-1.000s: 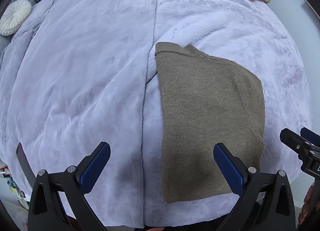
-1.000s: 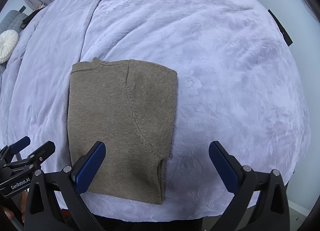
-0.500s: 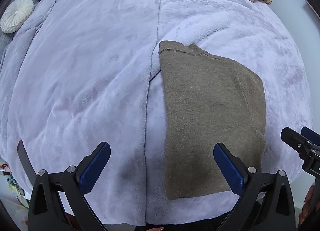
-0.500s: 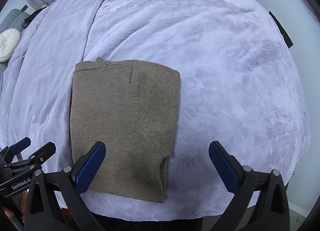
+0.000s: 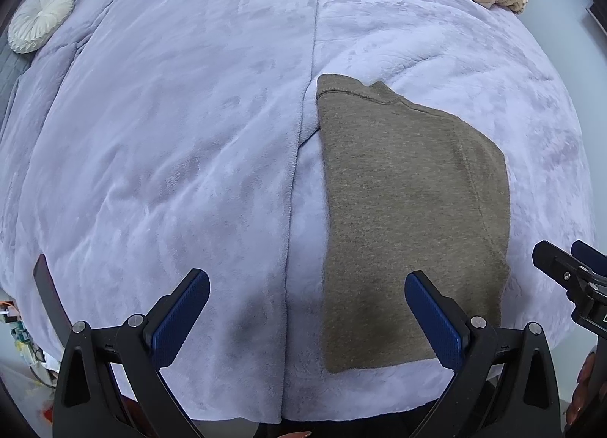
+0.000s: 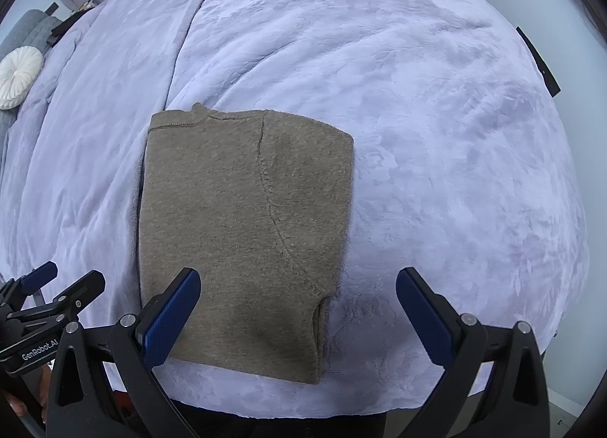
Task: Fold small clothes
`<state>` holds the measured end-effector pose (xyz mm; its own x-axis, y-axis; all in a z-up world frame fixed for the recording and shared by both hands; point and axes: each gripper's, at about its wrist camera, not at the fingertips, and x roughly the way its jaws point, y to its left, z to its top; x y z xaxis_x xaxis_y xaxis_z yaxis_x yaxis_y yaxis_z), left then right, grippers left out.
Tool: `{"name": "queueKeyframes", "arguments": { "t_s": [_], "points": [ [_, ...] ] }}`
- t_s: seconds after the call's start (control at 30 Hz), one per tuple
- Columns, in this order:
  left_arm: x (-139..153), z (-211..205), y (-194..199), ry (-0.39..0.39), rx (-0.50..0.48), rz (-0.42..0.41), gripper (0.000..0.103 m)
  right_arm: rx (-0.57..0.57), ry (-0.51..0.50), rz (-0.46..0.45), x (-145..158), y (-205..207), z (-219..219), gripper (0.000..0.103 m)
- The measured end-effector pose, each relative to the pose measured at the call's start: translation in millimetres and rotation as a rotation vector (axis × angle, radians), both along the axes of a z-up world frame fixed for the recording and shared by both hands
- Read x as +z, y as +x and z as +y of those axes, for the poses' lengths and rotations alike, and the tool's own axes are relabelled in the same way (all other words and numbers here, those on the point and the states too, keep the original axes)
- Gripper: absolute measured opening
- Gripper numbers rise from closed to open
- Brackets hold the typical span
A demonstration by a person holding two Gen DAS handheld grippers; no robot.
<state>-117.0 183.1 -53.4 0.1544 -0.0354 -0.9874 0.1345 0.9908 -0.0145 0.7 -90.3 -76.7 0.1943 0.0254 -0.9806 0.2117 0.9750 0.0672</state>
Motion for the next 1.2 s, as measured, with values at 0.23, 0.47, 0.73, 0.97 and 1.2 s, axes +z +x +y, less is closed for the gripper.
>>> {"name": "queueKeyframes", "arguments": {
  "t_s": [0.23,0.47,0.73,0.97,1.2],
  "points": [
    [0,4,0,-0.002,0.003,0.003,0.103,0.000,-0.001,0.001,0,-1,1,0.103],
    [-2,2,1,-0.001,-0.011,0.007,0.103,-0.006,0.000,0.005,-2,-4,3,0.103],
    [-1,-3,4,0.002,-0.013,0.003,0.103,-0.015,-0.001,0.002,-2,-2,-1,0.103],
    [2,-7,9,0.002,-0.028,-0.008,0.103,-0.016,0.000,0.001,-1,2,-4,0.103],
    [3,-14,10,0.020,-0.040,-0.021,0.103,-0.031,0.008,0.001,-1,2,-9,0.103]
  ]
}}
